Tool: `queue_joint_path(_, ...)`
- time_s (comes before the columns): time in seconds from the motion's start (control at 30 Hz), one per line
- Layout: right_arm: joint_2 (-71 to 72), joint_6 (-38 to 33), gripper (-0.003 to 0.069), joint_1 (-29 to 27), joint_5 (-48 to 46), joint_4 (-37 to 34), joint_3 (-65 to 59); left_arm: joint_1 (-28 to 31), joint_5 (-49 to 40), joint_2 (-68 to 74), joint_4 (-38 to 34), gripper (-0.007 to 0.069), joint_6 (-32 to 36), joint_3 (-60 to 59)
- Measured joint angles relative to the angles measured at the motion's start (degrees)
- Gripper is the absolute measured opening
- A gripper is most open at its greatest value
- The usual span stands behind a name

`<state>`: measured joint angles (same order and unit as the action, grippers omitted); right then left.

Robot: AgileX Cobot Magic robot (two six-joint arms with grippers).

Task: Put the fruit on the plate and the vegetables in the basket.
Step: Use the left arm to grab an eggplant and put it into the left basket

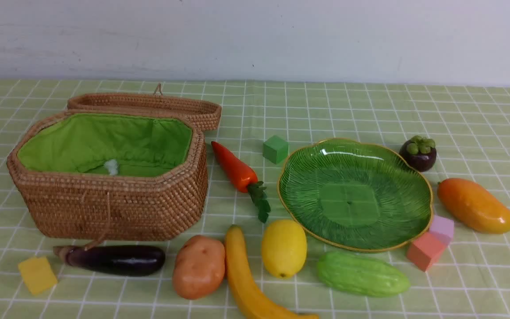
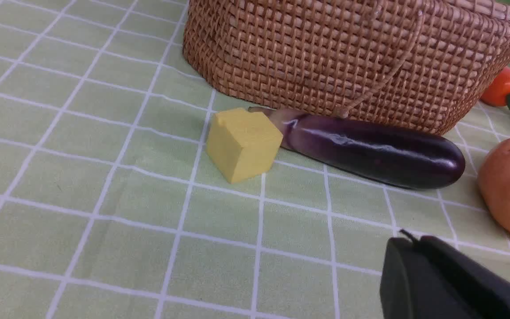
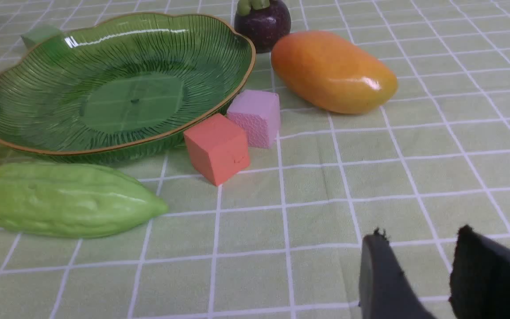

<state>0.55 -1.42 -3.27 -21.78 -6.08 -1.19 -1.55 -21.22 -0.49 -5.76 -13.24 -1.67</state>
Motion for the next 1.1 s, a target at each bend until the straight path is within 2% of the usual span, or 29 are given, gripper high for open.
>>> queue_joint_path(0.77,0.0,0.0,0.0240,0.0,0.0,0.0,0.0,0.0,1.5,0.0,-0.3,0.0017,-0.4,0.0)
queue_joint_path(0.83,0.0,0.0,0.0240,0.0,0.0,0.0,0.0,0.0,3.0,0.0,-2.8,0.0019,-1.9,0.0)
queue_joint_path(1.0,0.0,0.0,0.0240,0.0,0.0,0.0,0.0,0.0,9.1,0.0,-16.9,0.0022,-7.8,0.0)
queue_joint_path(1.1,0.0,0.0,0.0240,0.0,0.0,0.0,0.0,0.0,13.0,0.0,-23.1,0.0024,-8.9,0.0)
